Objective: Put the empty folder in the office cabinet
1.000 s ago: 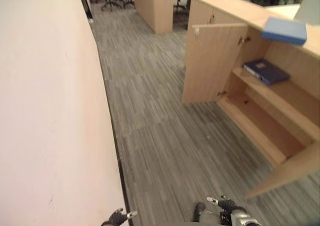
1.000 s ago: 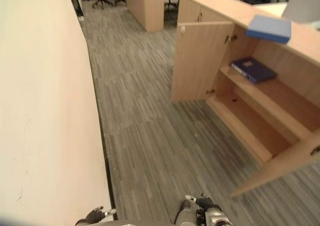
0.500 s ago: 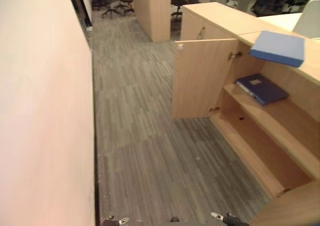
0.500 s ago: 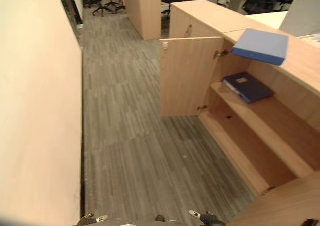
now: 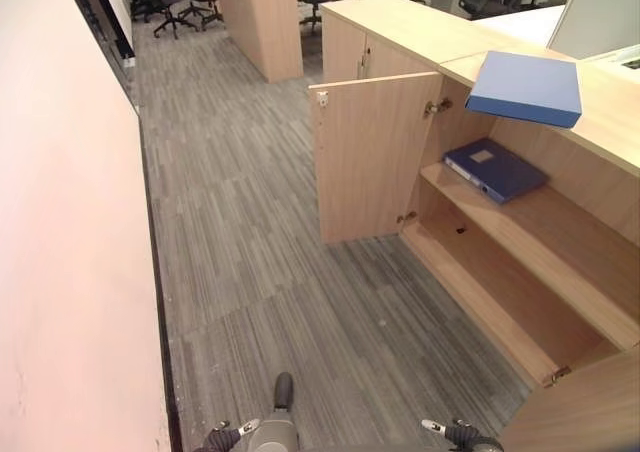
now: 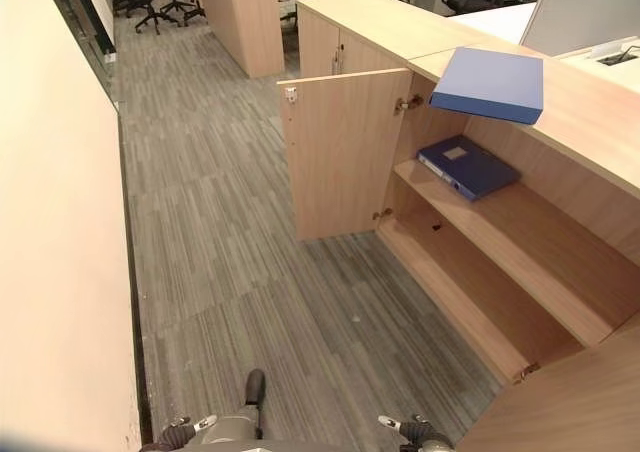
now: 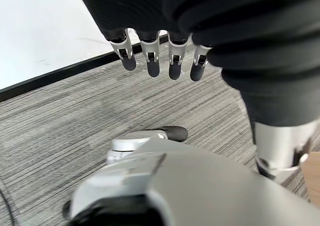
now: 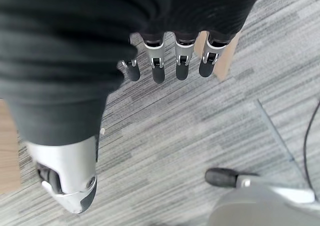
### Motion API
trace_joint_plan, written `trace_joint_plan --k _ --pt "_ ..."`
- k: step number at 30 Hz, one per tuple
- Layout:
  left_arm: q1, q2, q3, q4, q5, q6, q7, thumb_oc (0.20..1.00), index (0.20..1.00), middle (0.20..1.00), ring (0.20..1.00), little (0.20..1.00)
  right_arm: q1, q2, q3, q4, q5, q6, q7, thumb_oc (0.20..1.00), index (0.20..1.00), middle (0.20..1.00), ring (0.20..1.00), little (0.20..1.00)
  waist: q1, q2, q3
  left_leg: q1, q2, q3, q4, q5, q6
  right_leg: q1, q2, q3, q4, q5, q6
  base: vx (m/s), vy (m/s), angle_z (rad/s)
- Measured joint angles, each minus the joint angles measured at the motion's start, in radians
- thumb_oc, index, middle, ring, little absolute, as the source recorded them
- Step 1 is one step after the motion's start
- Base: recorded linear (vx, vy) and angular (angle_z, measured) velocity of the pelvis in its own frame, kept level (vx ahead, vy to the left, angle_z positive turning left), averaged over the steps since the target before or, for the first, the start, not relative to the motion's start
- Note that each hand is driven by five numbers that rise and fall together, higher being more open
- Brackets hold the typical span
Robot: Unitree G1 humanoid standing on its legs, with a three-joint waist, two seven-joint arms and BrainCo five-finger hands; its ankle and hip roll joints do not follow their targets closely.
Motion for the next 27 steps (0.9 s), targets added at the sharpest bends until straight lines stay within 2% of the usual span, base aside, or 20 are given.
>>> trace_joint_plan --k 1,3,5,6,7,9,10,11,12,13,14,15,16,19,21,22,23,25,26,27 --pt "0.006 -0.002 0.004 0.000 -0.001 0.000 0.000 1.000 1.000 1.000 1.000 1.000 0.007 0.000 -0.010 0.006 0.000 0.000 0.000 1.000 1.000 1.000 1.000 1.000 0.002 -0.001 -0.005 0.008 -0.008 -0.017 0.001 0.002 0.005 0.009 -0.008 0.014 0.001 -0.014 -0.004 0.50 0.339 -0.55" --pt "0.008 -0.007 0.010 0.023 -0.002 0.002 -0.002 1.000 1.000 1.000 1.000 1.000 0.040 -0.002 -0.017 0.006 0.000 0.002 0.002 1.000 1.000 1.000 1.000 1.000 -0.001 0.008 -0.023 0.046 -0.014 0.002 0.013 0.009 0.019 0.047 -0.035 0.040 0.001 -0.057 0.019 0.44 0.335 -0.48" --pt "0.003 -0.003 0.013 0.046 -0.002 0.004 -0.006 1.000 1.000 1.000 1.000 1.000 0.049 0.003 -0.037 0.033 0.000 0.006 0.007 1.000 1.000 1.000 1.000 1.000 -0.002 -0.001 -0.029 0.101 -0.052 0.046 0.005 0.070 0.059 0.057 -0.086 0.044 0.054 -0.096 0.060 0.27 0.231 -0.41" --pt "0.002 -0.001 0.015 0.047 -0.001 0.004 -0.008 1.000 1.000 1.000 1.000 1.000 0.051 0.006 -0.037 0.033 0.000 0.005 0.009 1.000 1.000 1.000 1.000 1.000 -0.002 -0.009 -0.031 0.115 -0.064 0.059 0.000 0.060 0.068 0.046 -0.102 0.036 0.088 -0.104 0.074 0.26 0.292 -0.51" --pt "-0.007 0.003 0.013 0.043 -0.001 0.004 -0.011 1.000 1.000 1.000 1.000 1.000 0.056 0.010 -0.037 0.026 0.000 0.005 0.016 1.000 1.000 1.000 1.000 1.000 -0.003 -0.006 -0.045 0.135 -0.087 0.085 0.000 0.031 0.120 -0.006 -0.130 -0.005 0.222 -0.116 0.088 0.33 0.386 -0.45" --pt "-0.035 0.005 -0.002 0.042 -0.001 0.003 -0.014 1.000 1.000 1.000 1.000 1.000 0.041 0.012 -0.040 0.025 0.000 0.004 0.021 1.000 1.000 1.000 1.000 1.000 0.000 0.006 -0.042 0.169 -0.105 0.115 0.000 -0.002 0.159 -0.114 -0.164 -0.061 0.470 -0.120 0.096 0.19 0.262 -0.42" --pt "-0.036 0.007 -0.006 0.044 -0.002 0.003 -0.016 1.000 1.000 1.000 1.000 1.000 0.037 0.015 -0.041 0.016 0.000 0.005 0.022 1.000 1.000 1.000 1.000 1.000 0.000 0.005 -0.044 0.186 -0.119 0.134 0.001 -0.006 0.154 -0.177 -0.207 -0.091 0.624 -0.131 0.097 0.25 0.345 -0.31" --pt "-0.037 0.009 -0.008 0.038 -0.001 -0.002 -0.016 1.000 1.000 1.000 1.000 1.000 0.041 0.017 -0.041 -0.004 0.000 0.004 0.024 1.000 1.000 1.000 1.000 1.000 0.000 -0.001 -0.050 0.193 -0.145 0.144 0.006 -0.023 0.164 -0.217 -0.253 -0.104 0.715 -0.135 0.092 0.22 0.352 -0.18" --pt "-0.044 0.011 -0.006 0.037 -0.001 -0.007 -0.017 1.000 1.000 1.000 1.000 1.000 0.040 0.023 -0.039 -0.013 0.000 0.003 0.024 1.000 1.000 1.000 1.000 1.000 -0.003 0.005 -0.053 0.200 -0.168 0.147 0.021 -0.063 0.197 -0.249 -0.290 -0.103 0.761 -0.119 0.103 0.37 0.413 -0.29" --pt "-0.064 0.011 -0.058 0.039 -0.001 -0.003 -0.017 1.000 1.000 1.000 1.000 1.000 0.020 0.018 -0.043 -0.018 -0.001 0.003 0.022 1.000 1.000 1.000 1.000 1.000 0.004 -0.014 -0.035 0.236 -0.212 0.181 0.046 -0.087 0.222 -0.319 -0.427 -0.187 0.942 -0.055 0.087 0.20 0.188 -0.26" --pt "-0.066 0.004 -0.051 0.037 0.002 0.002 -0.022 1.000 1.000 1.000 1.000 1.000 0.015 0.003 -0.040 -0.031 -0.001 0.003 0.020 1.000 1.000 1.000 1.000 1.000 0.001 0.004 -0.037 0.244 -0.213 0.190 0.044 -0.112 0.242 -0.332 -0.445 -0.211 0.941 -0.052 0.093 0.39 0.234 -0.66" --pt "-0.036 0.000 -0.049 0.034 0.009 0.002 -0.023 1.000 1.000 1.000 1.000 1.000 0.017 -0.016 -0.036 -0.048 -0.001 -0.001 0.019 1.000 1.000 1.000 1.000 1.000 0.014 0.025 -0.041 0.283 -0.213 0.229 0.028 -0.123 0.228 -0.349 -0.483 -0.290 0.925 -0.061 0.099 0.17 0.040 -0.64" --pt "-0.025 0.004 -0.044 0.036 0.013 0.004 -0.025 1.000 1.000 1.000 1.000 1.000 0.015 -0.020 -0.033 -0.061 -0.001 -0.004 0.019 1.000 1.000 1.000 1.000 1.000 0.013 0.041 -0.045 0.300 -0.212 0.236 0.024 -0.143 0.208 -0.362 -0.481 -0.331 0.880 -0.080 0.116 0.23 0.051 -0.70" --pt "-0.001 0.026 -0.037 0.038 0.016 0.013 -0.026 1.000 1.000 1.000 1.000 1.000 0.010 -0.015 -0.033 -0.091 -0.002 -0.006 0.020 1.000 1.000 1.000 1.000 1.000 0.002 0.039 -0.049 0.304 -0.209 0.273 0.020 -0.142 0.202 -0.379 -0.462 -0.461 0.692 -0.092 0.131 0.14 -0.077 -0.25" --pt "0.020 0.024 -0.030 0.027 0.016 0.013 -0.028 1.000 1.000 1.000 1.000 1.000 -0.006 -0.009 -0.035 -0.098 -0.002 -0.005 0.021 1.000 1.000 1.000 1.000 1.000 0.002 0.037 -0.049 0.304 -0.205 0.314 0.018 -0.151 0.196 -0.394 -0.441 -0.527 0.504 -0.073 0.162 0.21 -0.178 -0.50" --pt "0.023 0.020 -0.031 0.029 0.016 0.015 -0.029 1.000 1.000 1.000 1.000 1.000 -0.001 -0.006 -0.033 -0.100 -0.002 -0.005 0.021 1.000 1.000 1.000 1.000 1.000 -0.002 0.043 -0.045 0.303 -0.201 0.329 0.016 -0.155 0.193 -0.401 -0.429 -0.532 0.436 -0.051 0.176 0.20 -0.165 -0.71" --pt "0.028 0.012 -0.030 0.031 0.016 0.016 -0.030 1.000 1.000 1.000 1.000 1.000 -0.004 -0.004 -0.034 -0.108 -0.003 -0.004 0.021 1.000 1.000 1.000 1.000 1.000 -0.003 0.043 -0.045 0.304 -0.199 0.352 0.012 -0.162 0.183 -0.410 -0.408 -0.534 0.314 -0.004 0.225 0.06 -0.056 -0.61" --pt "0.036 0.009 -0.031 0.027 0.017 0.015 -0.031 1.000 1.000 1.000 1.000 1.000 -0.003 -0.003 -0.041 -0.122 -0.001 -0.004 0.020 1.000 1.000 1.000 1.000 1.000 -0.009 0.042 -0.044 0.308 -0.200 0.359 0.008 -0.161 0.185 -0.403 -0.405 -0.536 0.242 0.051 0.229 0.26 -0.242 -0.30" --pt "0.035 0.011 -0.016 0.008 0.018 0.015 -0.031 1.000 1.000 1.000 1.000 1.000 0.012 -0.004 -0.043 -0.115 -0.004 -0.004 0.017 1.000 1.000 1.000 1.000 1.000 -0.025 0.032 -0.047 0.307 -0.198 0.364 0.015 -0.189 0.159 -0.406 -0.417 -0.539 0.233 0.086 0.244 0.31 -0.292 -0.15" --pt "0.042 0.013 -0.002 -0.008 0.018 0.013 -0.028 1.000 1.000 1.000 1.000 1.000 0.017 -0.003 -0.044 -0.124 -0.005 -0.001 0.021 1.000 1.000 1.000 1.000 1.000 -0.025 0.024 -0.051 0.299 -0.196 0.370 0.026 -0.204 0.172 -0.403 -0.416 -0.538 0.198 0.097 0.235 0.18 -0.183 -0.26"
